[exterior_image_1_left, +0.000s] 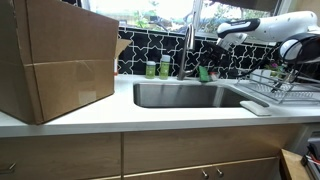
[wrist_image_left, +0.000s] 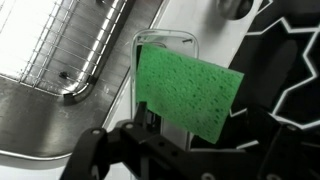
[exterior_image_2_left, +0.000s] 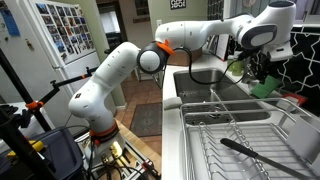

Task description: Put the green sponge on the edge of the sink then put the white sponge in the transparent box

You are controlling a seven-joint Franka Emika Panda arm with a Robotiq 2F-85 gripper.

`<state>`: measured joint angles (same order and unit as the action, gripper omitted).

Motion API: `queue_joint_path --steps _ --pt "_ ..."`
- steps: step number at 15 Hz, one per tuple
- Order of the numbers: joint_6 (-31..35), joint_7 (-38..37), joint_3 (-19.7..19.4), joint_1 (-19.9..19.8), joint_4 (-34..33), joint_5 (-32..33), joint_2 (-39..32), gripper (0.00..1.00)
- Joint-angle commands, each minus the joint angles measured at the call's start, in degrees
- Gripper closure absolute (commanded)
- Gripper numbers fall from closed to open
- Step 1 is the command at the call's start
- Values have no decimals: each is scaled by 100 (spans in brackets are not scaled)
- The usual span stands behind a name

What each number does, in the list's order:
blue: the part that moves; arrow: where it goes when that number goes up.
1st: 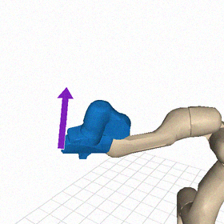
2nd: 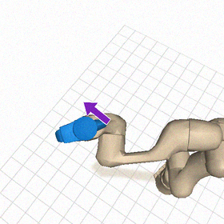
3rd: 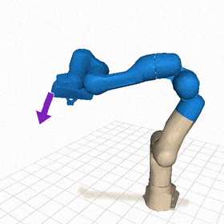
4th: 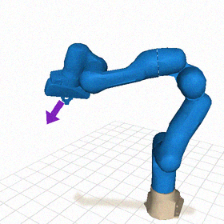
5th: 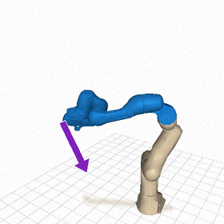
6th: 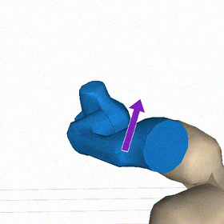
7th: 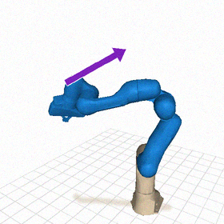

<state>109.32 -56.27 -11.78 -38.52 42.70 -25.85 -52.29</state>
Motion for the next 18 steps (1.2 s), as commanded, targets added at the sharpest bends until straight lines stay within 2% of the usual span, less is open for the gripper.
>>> queue_joint_path --steps 1,2,3,4,9,13,16,18 --pt "11 -191 269 -197 -546 145 -390 0" --pt "2 -210 302 -215 -610 160 -438 3" --pt "-14 -218 332 -234 -680 178 -487 18" --pt "-17 -250 355 -246 -740 195 -529 23" --pt "-26 -400 453 -318 -1078 312 -732 64" --pt "-46 -548 539 -371 -1381 418 -867 92" --pt "-55 -637 623 -413 -1602 483 -970 99" --pt "-39 -710 687 -447 -1742 501 -1040 95"
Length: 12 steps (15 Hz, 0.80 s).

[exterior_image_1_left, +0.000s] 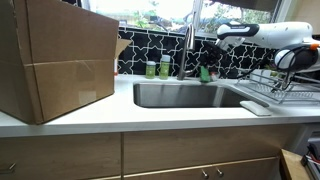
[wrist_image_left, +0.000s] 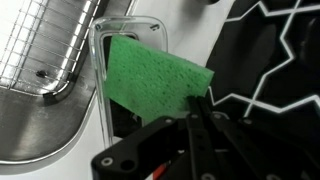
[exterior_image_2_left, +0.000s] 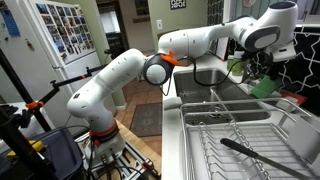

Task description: Put the green sponge on the edge of the sink then put the white sponge in the transparent box

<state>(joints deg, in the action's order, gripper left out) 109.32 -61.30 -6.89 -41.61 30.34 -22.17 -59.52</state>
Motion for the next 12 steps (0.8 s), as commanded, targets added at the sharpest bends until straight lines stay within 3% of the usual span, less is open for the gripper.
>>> queue_joint_path --steps 1,5,7,9,10,11,12 --pt "-21 -249 240 -161 -564 132 -344 96" --pt "-107 -311 415 -261 -785 122 -325 95" --pt "9 -238 499 -276 -225 138 118 96" --pt "-55 -220 511 -304 -231 198 202 96" --pt "-35 -255 509 -314 -209 220 214 71" --pt "-73 -245 518 -319 -170 240 224 70" --pt "-20 -267 493 -301 -156 281 188 63"
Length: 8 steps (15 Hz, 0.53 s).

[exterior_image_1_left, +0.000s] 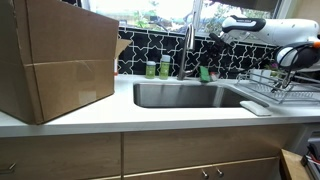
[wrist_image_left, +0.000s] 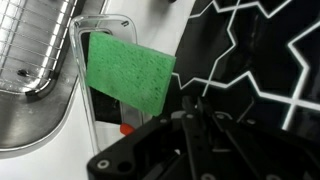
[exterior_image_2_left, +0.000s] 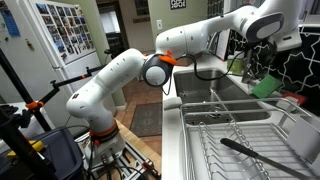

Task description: Put the green sponge on the edge of the sink then put the white sponge in the transparent box

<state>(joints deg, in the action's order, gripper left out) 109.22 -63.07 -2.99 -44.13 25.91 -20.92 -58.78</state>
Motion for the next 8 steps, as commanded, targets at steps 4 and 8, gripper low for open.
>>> queue_joint_path --steps 4,8 --pt "-205 -125 110 -36 -80 231 -260 34" --pt "-305 -97 166 -22 -95 235 -404 4"
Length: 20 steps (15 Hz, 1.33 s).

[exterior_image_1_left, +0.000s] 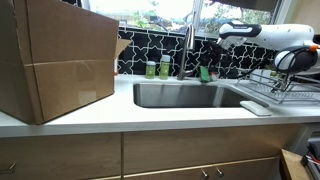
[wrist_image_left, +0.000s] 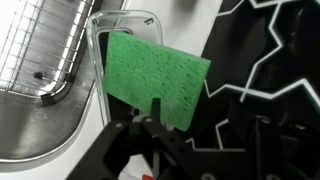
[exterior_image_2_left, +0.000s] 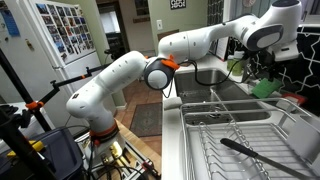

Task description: Put the green sponge on the edge of the sink then put the white sponge in the transparent box

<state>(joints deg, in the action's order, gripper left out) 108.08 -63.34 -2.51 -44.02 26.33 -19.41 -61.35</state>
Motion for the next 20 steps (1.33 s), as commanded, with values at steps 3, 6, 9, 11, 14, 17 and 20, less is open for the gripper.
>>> queue_joint_path --steps 3,6,9,11,14,17,20 --pt "-257 -82 132 -28 -145 101 -200 4" --pt "-320 -98 123 -30 -141 133 -233 33" --pt "-407 -116 110 -28 -149 166 -259 47" --pt "-413 -134 110 -35 -157 166 -269 63" --pt "-388 -192 127 -61 -170 138 -267 86" --pt "-222 -271 130 -81 -58 123 -206 96" --pt "-155 -375 151 -109 -75 95 -213 96"
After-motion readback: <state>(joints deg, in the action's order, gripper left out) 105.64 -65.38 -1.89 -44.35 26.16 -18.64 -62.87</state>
